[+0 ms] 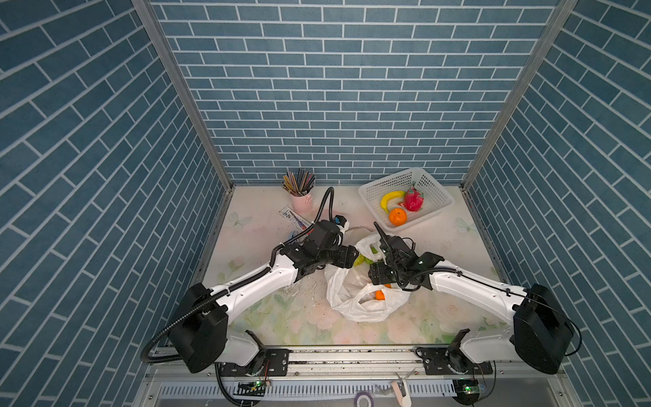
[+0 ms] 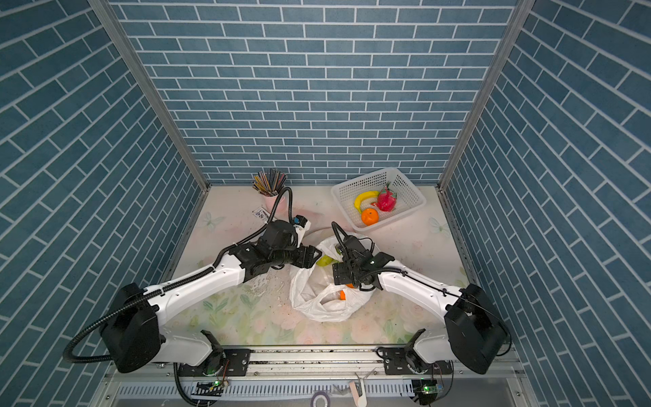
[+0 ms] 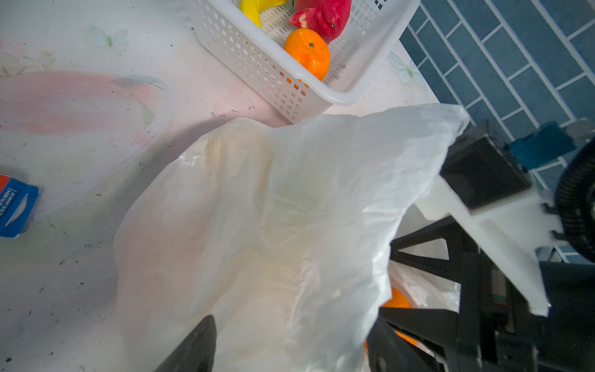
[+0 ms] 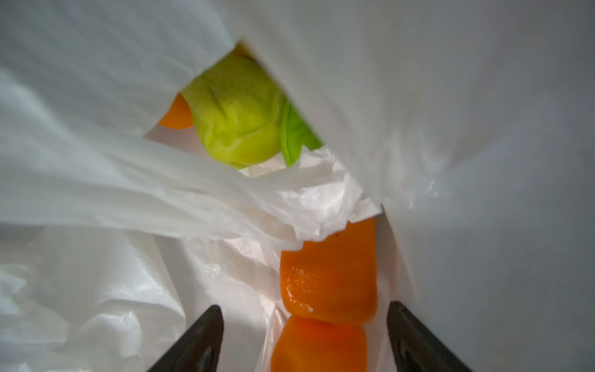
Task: Untie the knot of the plastic bag and take out the fruit
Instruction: Pick up the fruit from the plastic bag.
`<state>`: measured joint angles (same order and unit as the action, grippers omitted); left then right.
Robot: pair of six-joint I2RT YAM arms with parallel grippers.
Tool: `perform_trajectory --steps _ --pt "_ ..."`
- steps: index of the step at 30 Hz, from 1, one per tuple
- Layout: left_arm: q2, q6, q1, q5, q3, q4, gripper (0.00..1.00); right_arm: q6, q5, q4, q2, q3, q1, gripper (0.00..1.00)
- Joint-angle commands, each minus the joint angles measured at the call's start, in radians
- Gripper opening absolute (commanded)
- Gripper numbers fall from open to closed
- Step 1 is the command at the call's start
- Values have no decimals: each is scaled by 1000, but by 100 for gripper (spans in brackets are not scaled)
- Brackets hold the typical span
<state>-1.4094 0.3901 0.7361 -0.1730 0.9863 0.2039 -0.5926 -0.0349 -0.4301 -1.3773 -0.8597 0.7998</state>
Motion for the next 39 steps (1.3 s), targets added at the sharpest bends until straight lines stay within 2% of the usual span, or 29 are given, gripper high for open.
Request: perform_trajectory --steps 1,9,13,16,18,21,30,35,39 --pt "-12 -15 -7 16 5 9 74 -23 -38 23 -39 -18 -13 82" --pt "-2 -19 -11 28 4 23 74 -10 -5 88 -137 -33 -21 79" --pt "-1 -17 -17 26 -1 22 74 2 -14 76 -169 -46 -21 70" --pt "-5 -13 -18 24 -1 22 74 7 -3 81 -158 -43 -21 59" --pt "-8 -13 -18 20 2 20 74 7 8 86 -134 -34 -19 52" --pt "-9 -10 -18 25 3 20 74 18 21 91 -90 -24 -13 48" --pt "-6 -2 -20 24 13 19 74 24 16 49 68 -9 56 47" --pt "-2 1 -20 20 20 20 74 24 43 73 166 -12 70 47" --pt "25 12 -19 15 12 13 74 14 18 98 248 -33 70 46"
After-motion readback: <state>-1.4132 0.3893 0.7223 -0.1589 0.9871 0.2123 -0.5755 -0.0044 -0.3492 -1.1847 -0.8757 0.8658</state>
